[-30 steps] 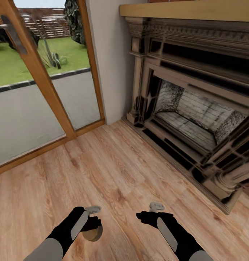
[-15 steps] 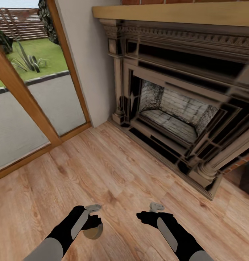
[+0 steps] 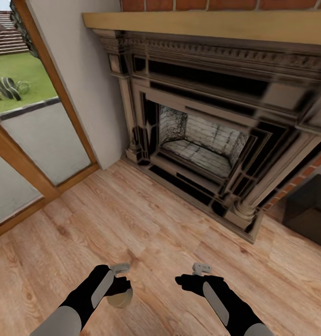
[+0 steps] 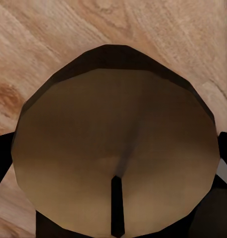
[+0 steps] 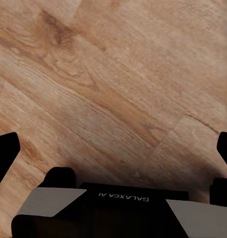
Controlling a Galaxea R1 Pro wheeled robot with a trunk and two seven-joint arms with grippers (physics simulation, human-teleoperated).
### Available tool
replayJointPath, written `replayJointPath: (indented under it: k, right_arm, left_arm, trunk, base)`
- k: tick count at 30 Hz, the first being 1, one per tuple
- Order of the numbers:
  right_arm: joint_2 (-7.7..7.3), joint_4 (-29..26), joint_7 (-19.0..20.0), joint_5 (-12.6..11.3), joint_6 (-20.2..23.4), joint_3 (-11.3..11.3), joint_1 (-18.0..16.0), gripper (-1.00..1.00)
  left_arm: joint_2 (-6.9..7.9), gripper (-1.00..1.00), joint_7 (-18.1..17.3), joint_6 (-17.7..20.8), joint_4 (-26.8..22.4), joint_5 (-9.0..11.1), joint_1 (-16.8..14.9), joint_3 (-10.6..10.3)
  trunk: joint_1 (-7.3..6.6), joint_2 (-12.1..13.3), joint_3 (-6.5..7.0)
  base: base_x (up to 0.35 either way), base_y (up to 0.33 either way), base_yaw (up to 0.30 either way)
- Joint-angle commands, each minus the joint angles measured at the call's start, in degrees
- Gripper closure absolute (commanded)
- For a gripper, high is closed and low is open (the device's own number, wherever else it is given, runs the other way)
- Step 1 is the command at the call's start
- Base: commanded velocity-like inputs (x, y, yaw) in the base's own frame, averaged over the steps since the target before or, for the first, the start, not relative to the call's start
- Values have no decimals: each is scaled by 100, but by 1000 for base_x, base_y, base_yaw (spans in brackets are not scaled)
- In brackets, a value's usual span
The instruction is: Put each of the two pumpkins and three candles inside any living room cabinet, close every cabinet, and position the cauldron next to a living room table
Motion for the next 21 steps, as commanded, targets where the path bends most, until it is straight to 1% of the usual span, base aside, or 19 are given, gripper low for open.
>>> replayJointPath:
  k: [1, 3, 16, 21]
  right_arm:
    - [-3, -5, -34, -52, -1, 18, -4, -100]
    - [-3, -3, -23, -52, -46, 16, -4, -100]
    - [-4, 8, -13, -51, -84, 13, -4, -100]
    - [4, 101, -13, -51, -85, 11, -4, -100]
  left_arm:
    - [6, 100, 53, 14, -11, 66, -1, -20]
    - [10, 100, 53, 14, -11, 66, -1, -20]
    - [12, 100, 53, 14, -11, 72, -1, -20]
    - [12, 100, 53, 14, -11, 69, -1, -20]
  trunk:
    - [-22, 39, 14]
    - [-66, 119, 50]
    - [-66, 119, 50]
    - [-66, 119, 59]
  base:
    - [0, 0, -284]
    - [0, 0, -284]
    - [0, 0, -284]
    - [0, 0, -284]
